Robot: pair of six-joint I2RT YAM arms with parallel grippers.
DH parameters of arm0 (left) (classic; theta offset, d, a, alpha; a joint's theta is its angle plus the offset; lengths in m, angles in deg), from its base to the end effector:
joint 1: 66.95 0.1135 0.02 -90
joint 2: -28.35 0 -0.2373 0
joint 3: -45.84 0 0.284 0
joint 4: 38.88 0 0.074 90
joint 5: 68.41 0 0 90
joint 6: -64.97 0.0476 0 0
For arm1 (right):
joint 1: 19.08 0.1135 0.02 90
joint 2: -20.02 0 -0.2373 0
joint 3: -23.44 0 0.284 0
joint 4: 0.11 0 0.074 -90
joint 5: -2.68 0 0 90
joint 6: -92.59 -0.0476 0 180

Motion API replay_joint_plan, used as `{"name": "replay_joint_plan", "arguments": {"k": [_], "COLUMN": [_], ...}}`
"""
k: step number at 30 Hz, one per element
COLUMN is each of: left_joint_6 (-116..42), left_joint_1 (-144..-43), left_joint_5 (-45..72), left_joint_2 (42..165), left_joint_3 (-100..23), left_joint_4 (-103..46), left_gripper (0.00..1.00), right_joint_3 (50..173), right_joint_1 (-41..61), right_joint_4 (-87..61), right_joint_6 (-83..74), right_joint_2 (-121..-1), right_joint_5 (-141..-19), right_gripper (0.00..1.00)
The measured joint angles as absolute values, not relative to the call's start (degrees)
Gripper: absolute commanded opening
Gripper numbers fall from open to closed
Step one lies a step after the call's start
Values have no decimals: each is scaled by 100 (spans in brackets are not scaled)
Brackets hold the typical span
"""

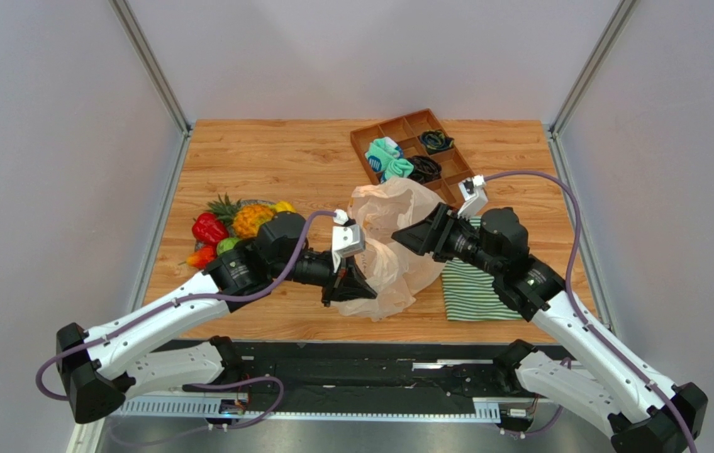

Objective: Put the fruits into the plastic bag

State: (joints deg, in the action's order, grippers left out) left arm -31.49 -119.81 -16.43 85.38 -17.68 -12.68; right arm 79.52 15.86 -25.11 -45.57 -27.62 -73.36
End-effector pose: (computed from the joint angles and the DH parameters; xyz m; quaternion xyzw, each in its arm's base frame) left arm 0.1445 -0.2393 0.3071 0.4769 0.6367 -0.5008 0.3411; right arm 0.2035 0.1562 0.2963 0.0194 0.7987 0.4665 0.3795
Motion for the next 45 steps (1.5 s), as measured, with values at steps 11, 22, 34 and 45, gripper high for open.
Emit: {"name": "replay_joint_plan", "arguments": {"k": [11,22,34,45], "left_joint_6": [-2928,-3942,-6146,-7304], "left_joint_1": [-12344,-11541,-11104,-11323], "left_joint_5": [-1177,912,499,-58], "left_joint_2": [8396,7196,7996,9190], "left_joint_3": [-2557,-3519,-680,-252], "left_joint_4": [-472,-608,-1777,-4000], "left_gripper": [97,99,99,96], "right_joint_3": [7869,7010,6555,6546], "right_joint_1": [1617,1617,1617,1617], "right_joint_4": [-2744,-2915,-3094,-3308], "right_joint_6": [-3930,-3093,-2734,-2732], "right_joint_2": [-2670,-978,130,274], "right_joint_5": [-7598,-7568,-7072,-7069], "right_gripper": [0,0,0,0]}}
